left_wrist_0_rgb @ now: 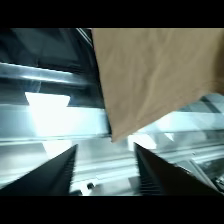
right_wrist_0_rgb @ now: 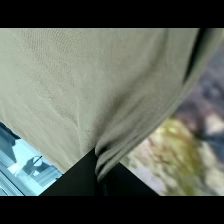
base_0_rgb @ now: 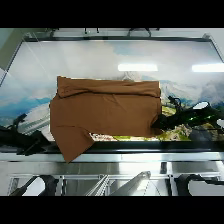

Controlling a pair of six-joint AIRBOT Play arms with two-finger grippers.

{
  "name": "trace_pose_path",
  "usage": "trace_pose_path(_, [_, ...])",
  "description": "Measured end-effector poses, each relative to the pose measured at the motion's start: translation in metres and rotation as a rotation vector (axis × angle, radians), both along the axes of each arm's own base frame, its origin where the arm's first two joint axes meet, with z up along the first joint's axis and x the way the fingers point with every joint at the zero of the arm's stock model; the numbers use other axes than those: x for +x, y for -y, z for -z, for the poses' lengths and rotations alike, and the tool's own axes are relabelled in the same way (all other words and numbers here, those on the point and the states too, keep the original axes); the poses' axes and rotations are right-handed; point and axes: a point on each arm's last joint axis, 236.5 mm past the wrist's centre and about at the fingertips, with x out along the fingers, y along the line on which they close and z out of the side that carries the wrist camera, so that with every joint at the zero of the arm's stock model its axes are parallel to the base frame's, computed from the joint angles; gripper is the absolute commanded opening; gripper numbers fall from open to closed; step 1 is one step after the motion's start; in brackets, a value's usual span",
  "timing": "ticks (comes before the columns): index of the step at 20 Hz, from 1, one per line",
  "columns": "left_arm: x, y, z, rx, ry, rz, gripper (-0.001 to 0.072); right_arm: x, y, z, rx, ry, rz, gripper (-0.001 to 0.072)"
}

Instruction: Fold the shirts.

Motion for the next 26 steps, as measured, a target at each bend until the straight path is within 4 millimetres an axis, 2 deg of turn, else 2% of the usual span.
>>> trace_pose_path(2, [0.005,0.004,0.013,0.039,0.035,0.018,0.0585,0.000,0.000,0.000,0.001,0.002,-0.001,0.0020])
trace_pose_path(6, [0.022,0.008,0.031,0.093,0.096,0.046,0.0585,0.000,-0.001,0.000,0.003,0.002,0.000,0.0020])
trace_pose_path(8, [0.025,0.017,0.039,0.069,0.065,0.071,0.0564,0.000,-0.001,0.000,0.003,0.002,0.001,0.0020])
trace_pose_path(11, [0.039,0.042,0.049,-0.007,0.045,0.104,0.0211,0.001,-0.001,0.000,0.002,0.003,0.002,0.0020])
trace_pose_path(12, [0.045,0.047,0.054,-0.016,0.047,0.129,0.0067,0.001,-0.001,0.000,0.002,0.003,0.002,0.0020])
trace_pose_path(13, [0.053,0.053,0.056,-0.026,0.057,0.145,0.0012,0.001,-0.001,0.000,0.002,0.003,0.002,0.0020])
trace_pose_path(16, [0.067,0.063,0.054,-0.042,0.066,0.206,0.0012,0.000,0.002,-0.002,0.011,-0.004,0.009,0.0020])
trace_pose_path(17, [0.072,0.061,0.052,-0.038,0.074,0.213,0.0012,-0.002,0.005,-0.003,0.018,-0.013,0.011,0.0020])
trace_pose_path(19, [0.079,0.045,0.048,0.015,0.088,0.208,0.0020,-0.004,0.016,-0.007,0.028,-0.026,0.034,0.0020])
trace_pose_path(21, [0.070,0.024,0.039,0.055,0.049,0.194,0.0021,-0.004,0.031,-0.011,0.031,-0.040,0.080,0.0020])
trace_pose_path(23, [0.061,0.013,0.024,0.047,0.028,0.155,0.0021,-0.005,0.044,-0.015,0.040,-0.054,0.122,0.0020])
trace_pose_path(26, [0.050,0.001,0.001,0.060,0.027,0.126,0.0022,-0.008,0.045,-0.031,0.107,-0.083,0.158,0.0020])
